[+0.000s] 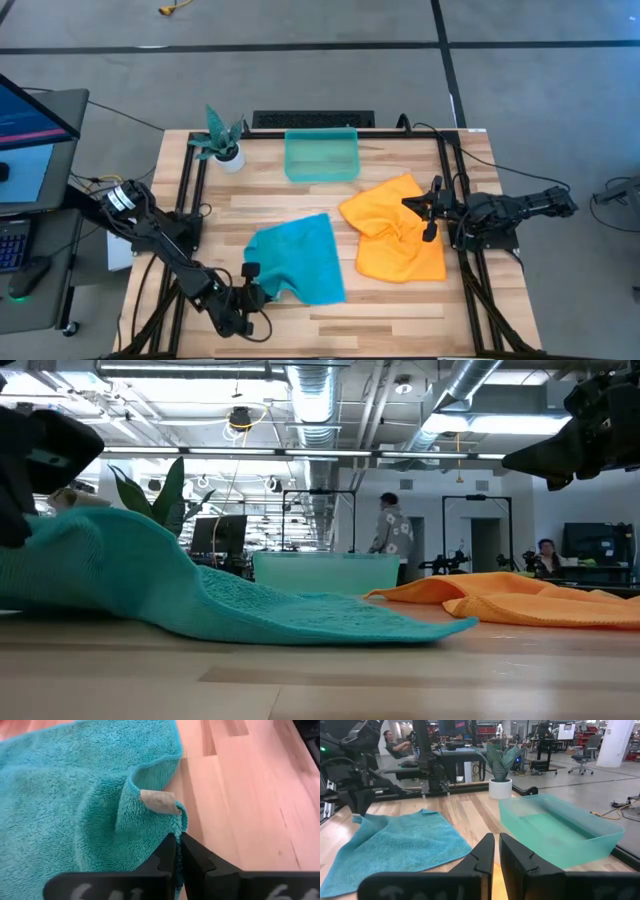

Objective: Roll microfiber towels into tight, uniform cylinder then place into a basket
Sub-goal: Roll the blue microfiber cloth

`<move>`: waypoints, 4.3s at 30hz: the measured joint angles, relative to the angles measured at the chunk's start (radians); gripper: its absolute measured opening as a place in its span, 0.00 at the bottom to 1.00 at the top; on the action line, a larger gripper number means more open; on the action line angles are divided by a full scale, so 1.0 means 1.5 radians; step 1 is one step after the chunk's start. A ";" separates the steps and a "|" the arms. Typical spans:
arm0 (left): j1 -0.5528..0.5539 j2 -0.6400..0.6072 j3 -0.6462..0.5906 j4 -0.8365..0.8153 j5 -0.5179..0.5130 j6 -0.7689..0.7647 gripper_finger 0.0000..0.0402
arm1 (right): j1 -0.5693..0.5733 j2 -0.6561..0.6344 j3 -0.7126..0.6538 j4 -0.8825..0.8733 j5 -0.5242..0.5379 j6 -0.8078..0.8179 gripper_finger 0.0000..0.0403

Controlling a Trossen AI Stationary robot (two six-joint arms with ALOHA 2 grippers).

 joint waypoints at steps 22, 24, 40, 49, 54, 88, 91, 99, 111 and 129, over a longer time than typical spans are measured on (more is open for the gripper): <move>0.051 -0.003 0.020 -0.086 0.094 -0.019 0.01 | 0.002 0.000 -0.004 0.126 -0.055 0.221 0.13; 0.053 -0.003 0.020 -0.086 0.108 -0.022 0.01 | 0.007 0.002 -0.019 0.177 -0.119 0.215 0.13; 0.054 -0.026 0.020 -0.111 0.129 -0.049 0.01 | 0.114 0.144 -0.022 0.454 -0.173 0.122 0.13; 0.053 -0.026 0.020 -0.119 0.109 -0.047 0.01 | 0.165 0.384 0.098 0.459 -0.173 0.070 0.13; 0.052 -0.026 0.020 -0.119 0.109 -0.047 0.01 | 0.205 0.528 0.181 0.429 -0.173 -0.058 0.13; 0.052 -0.025 0.020 -0.118 0.107 -0.031 0.01 | 0.248 0.986 0.585 0.152 -0.084 -0.112 0.14; 0.052 -0.025 0.020 -0.118 0.107 -0.031 0.01 | 0.232 1.013 0.619 0.141 -0.085 -0.089 0.17; 0.052 -0.025 0.020 -0.118 0.107 -0.035 0.01 | 0.241 1.080 0.668 0.060 -0.086 -0.076 0.40; 0.052 -0.024 0.020 -0.118 0.107 -0.041 0.01 | 0.247 1.173 0.669 0.047 -0.111 -0.012 0.59; 0.052 -0.024 0.020 -0.118 0.109 -0.041 0.01 | 0.255 1.241 0.670 0.056 -0.148 0.021 0.56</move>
